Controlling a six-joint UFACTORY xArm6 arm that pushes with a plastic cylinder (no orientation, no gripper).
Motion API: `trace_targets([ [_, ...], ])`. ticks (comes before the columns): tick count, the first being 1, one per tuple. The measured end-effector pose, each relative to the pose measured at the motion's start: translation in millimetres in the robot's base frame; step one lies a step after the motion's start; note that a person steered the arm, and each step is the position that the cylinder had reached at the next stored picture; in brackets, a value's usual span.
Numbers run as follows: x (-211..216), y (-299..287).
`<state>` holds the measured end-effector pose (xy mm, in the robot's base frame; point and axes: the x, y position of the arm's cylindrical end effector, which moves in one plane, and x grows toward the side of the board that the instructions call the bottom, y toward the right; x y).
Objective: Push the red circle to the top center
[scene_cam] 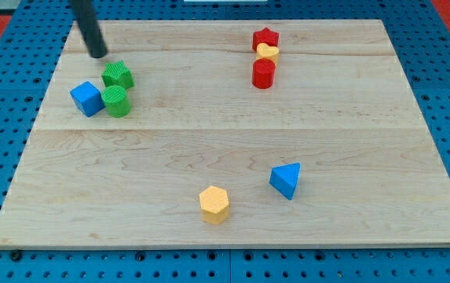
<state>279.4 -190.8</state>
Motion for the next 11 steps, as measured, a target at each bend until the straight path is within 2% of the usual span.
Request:
trace_targets([
  [1,9,28],
  [2,30,29],
  [3,38,6],
  [4,38,-1],
  [5,20,17],
  [10,27,32],
  [11,65,86],
])
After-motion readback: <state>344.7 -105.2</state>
